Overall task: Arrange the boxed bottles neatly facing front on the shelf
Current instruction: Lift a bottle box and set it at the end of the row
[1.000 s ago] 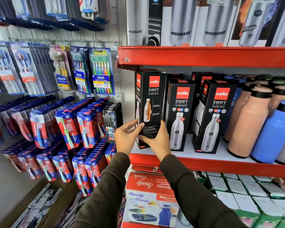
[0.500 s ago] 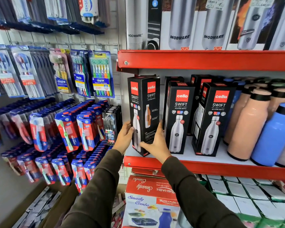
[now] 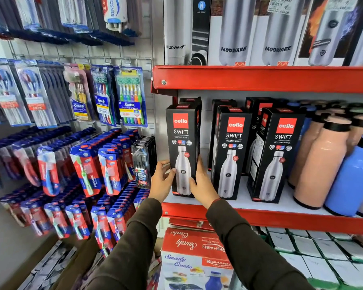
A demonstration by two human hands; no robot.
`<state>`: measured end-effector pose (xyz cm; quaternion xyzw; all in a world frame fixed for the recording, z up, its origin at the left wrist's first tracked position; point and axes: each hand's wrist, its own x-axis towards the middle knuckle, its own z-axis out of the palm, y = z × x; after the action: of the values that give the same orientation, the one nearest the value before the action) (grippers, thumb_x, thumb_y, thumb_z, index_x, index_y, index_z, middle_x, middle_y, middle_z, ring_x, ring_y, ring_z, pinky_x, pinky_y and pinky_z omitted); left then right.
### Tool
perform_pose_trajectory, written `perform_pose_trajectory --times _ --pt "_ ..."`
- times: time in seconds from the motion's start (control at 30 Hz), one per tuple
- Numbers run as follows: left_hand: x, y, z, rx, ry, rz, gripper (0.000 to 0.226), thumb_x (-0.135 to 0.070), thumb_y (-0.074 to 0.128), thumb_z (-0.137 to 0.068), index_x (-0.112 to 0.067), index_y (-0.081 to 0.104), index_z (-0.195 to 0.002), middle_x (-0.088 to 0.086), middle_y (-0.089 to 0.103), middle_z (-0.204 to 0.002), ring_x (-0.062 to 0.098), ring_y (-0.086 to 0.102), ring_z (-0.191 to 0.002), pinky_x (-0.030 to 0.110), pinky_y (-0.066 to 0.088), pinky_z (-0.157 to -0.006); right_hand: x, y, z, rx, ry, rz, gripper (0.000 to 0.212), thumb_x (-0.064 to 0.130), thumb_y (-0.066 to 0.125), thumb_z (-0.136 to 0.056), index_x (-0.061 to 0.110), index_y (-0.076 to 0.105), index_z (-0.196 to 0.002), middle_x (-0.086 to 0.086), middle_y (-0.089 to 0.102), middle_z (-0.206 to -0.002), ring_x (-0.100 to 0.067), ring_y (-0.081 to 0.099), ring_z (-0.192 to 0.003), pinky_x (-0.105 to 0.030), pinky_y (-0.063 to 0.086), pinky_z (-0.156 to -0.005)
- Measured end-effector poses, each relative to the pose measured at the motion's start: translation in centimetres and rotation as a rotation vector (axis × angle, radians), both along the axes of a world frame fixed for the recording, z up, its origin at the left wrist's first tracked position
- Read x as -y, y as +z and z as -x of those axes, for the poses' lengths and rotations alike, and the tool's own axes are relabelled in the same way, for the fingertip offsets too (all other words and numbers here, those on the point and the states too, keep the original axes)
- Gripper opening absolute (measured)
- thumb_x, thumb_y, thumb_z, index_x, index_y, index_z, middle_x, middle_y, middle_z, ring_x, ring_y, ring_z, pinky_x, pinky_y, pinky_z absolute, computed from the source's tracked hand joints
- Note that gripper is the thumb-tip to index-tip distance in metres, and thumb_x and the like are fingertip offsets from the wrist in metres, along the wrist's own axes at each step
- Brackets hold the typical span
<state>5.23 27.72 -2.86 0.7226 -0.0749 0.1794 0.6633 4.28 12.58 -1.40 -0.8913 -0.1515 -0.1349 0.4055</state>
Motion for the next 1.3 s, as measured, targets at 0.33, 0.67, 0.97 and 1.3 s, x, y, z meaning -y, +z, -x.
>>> perform_pose_trajectory --times 0.33,0.67,0.97,1.3 --pt "0.9 -1.1 -0.9 0.064 0.074 -0.056 0.023 -0.015 0.058 -0.096 -0.016 0.05 -0.118 0.001 0.061 -0.125 0.022 0.059 -0.122 0.04 0.048 -0.107 0.4 -0.6 -0.6 0.004 -0.028 -0.091 0.082 -0.003 0.047 -0.093 0.02 0.001 -0.157 -0.012 0.032 -0.158 -0.027 0.04 -0.142 -0.031 0.032 -0.116" --pt "1.7 -1.3 -0.6 0.028 0.116 -0.052 0.037 -0.014 0.042 -0.103 -0.011 0.049 -0.14 -0.006 0.056 -0.128 0.007 0.051 -0.119 0.016 0.038 -0.096 0.0 -1.8 -0.7 0.012 -0.089 -0.257 0.054 0.015 0.04 -0.102 0.016 0.024 -0.154 -0.01 0.04 -0.154 -0.026 0.039 -0.142 -0.034 0.03 -0.117" --pt "1.0 -2.3 0.5 -0.036 0.094 -0.001 0.041 -0.025 0.048 -0.102 -0.017 0.05 -0.142 -0.006 0.063 -0.13 0.011 0.058 -0.123 0.039 0.045 -0.11 0.9 -2.0 0.7 -0.005 -0.062 -0.318 0.05 0.023 0.042 -0.103 0.023 0.031 -0.152 -0.009 0.055 -0.141 -0.019 0.054 -0.125 -0.022 0.038 -0.104" --pt "0.8 -3.1 4.1 0.007 0.142 -0.003 0.034 -0.037 0.057 -0.095 -0.042 0.056 -0.129 -0.043 0.063 -0.099 -0.022 0.06 -0.101 0.015 0.055 -0.09 1.4 -2.5 3.6 -0.013 -0.033 -0.351 0.049 0.031 0.043 -0.102 0.029 0.034 -0.15 0.001 0.056 -0.14 0.001 0.049 -0.111 -0.017 0.035 -0.098"
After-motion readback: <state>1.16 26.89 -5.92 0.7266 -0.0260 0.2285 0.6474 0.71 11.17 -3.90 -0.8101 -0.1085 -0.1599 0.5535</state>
